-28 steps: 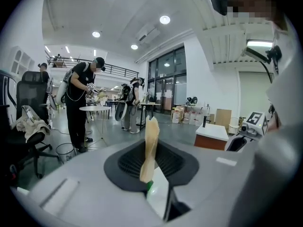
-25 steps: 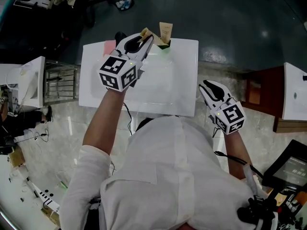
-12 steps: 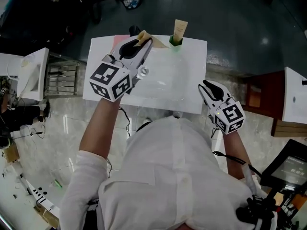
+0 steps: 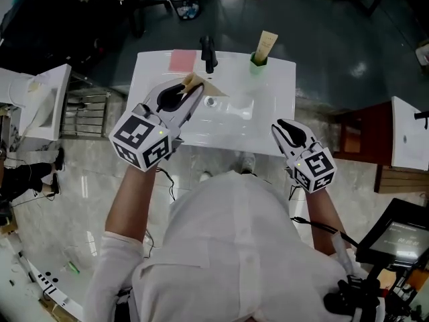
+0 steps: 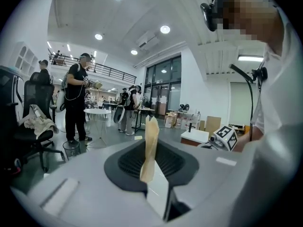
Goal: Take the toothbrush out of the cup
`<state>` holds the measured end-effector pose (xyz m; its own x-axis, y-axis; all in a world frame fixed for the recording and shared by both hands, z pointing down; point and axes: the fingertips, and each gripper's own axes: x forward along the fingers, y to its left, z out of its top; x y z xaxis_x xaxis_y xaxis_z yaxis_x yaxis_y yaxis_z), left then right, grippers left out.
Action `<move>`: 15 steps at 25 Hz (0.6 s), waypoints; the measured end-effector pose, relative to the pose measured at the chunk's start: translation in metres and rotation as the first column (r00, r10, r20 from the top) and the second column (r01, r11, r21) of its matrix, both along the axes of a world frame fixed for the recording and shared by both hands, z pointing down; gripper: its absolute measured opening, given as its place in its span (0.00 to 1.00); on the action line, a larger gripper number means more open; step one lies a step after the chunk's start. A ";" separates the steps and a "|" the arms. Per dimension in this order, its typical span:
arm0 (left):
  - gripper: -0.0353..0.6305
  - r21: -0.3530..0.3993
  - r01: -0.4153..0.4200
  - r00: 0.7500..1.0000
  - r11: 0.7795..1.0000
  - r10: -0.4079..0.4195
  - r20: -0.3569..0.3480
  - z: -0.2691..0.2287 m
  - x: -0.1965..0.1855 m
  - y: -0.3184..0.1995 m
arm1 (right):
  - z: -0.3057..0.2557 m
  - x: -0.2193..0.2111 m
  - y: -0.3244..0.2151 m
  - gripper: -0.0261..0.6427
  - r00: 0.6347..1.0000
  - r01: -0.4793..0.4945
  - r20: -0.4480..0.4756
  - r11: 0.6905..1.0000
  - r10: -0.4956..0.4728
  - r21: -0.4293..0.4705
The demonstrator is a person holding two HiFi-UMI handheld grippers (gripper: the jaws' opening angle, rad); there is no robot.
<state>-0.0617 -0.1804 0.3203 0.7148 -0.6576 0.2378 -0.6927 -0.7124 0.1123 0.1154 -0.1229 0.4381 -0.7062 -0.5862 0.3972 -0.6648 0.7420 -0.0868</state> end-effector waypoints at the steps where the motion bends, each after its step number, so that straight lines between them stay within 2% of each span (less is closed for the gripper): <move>1: 0.15 -0.006 -0.007 1.000 1.000 0.007 -0.003 0.000 -0.008 0.011 | -0.002 -0.008 0.007 0.15 1.000 -0.002 -0.003 1.000 0.002 0.003; 8: 0.15 -0.049 -0.035 0.999 0.998 0.034 -0.005 0.012 -0.031 0.047 | -0.007 -0.031 0.026 0.15 1.000 -0.017 -0.011 1.000 0.017 0.009; 15: 0.15 -0.070 -0.087 0.996 0.994 0.087 0.000 0.024 -0.064 0.108 | -0.013 -0.067 0.078 0.15 0.998 -0.062 -0.028 0.998 0.062 0.025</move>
